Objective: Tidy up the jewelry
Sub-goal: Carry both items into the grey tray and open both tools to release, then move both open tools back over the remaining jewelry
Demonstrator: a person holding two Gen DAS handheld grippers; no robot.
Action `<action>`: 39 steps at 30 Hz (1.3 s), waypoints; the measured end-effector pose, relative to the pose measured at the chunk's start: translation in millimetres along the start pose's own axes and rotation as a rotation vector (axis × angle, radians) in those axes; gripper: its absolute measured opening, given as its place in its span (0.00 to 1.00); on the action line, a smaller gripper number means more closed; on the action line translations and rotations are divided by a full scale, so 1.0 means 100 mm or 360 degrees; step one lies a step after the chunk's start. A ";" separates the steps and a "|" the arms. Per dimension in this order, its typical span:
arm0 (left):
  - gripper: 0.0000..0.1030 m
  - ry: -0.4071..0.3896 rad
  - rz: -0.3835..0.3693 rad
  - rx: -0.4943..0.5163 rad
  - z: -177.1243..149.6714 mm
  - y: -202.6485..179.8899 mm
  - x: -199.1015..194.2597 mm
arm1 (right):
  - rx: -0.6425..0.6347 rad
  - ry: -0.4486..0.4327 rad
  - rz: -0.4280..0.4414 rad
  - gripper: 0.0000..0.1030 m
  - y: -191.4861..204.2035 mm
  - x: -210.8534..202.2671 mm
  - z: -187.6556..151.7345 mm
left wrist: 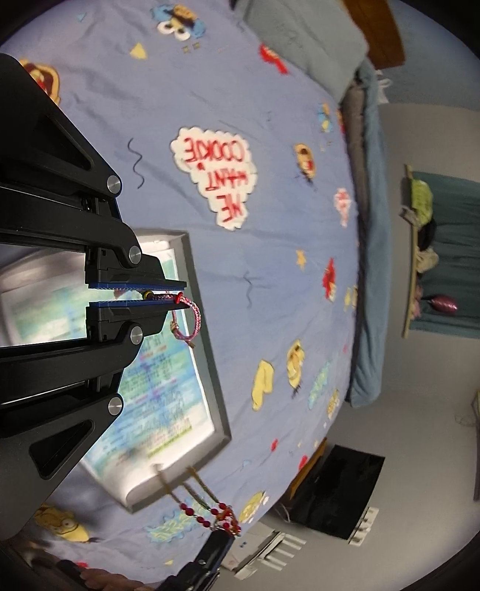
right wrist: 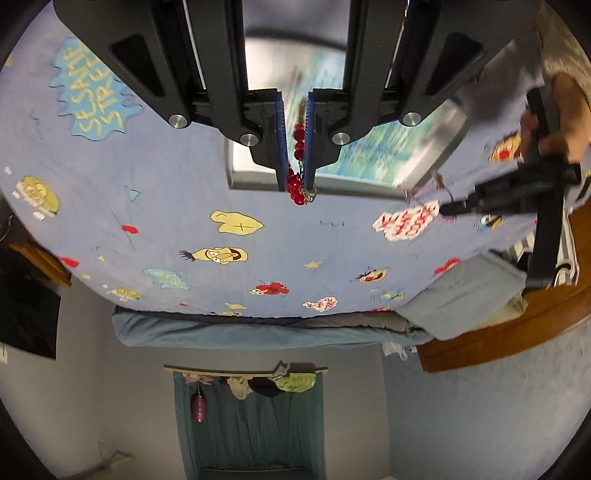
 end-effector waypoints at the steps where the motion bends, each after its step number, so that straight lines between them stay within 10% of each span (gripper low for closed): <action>1: 0.05 0.0027 0.0005 -0.0024 -0.03 0.07 0.11 | 0.0014 0.0017 0.0001 0.08 -0.01 0.08 -0.01; 22: 0.07 0.0305 0.0084 0.0034 -0.38 0.33 0.78 | 0.0067 0.0305 -0.0131 0.18 -0.12 1.07 -0.38; 39: 0.77 0.0153 0.0189 0.0103 -0.28 0.05 0.39 | 0.0105 0.0187 -0.0089 0.72 -0.18 0.48 -0.24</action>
Point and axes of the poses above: each gripper's, at about its wrist camera, not at the fingertips, and x roughly the way its jaws point, y to its left, z to its top, the point moved 6 cm from there along x, roughly the way its jaws point, and after that the axes turned 10 degrees about -z, right-handed, at the moved point
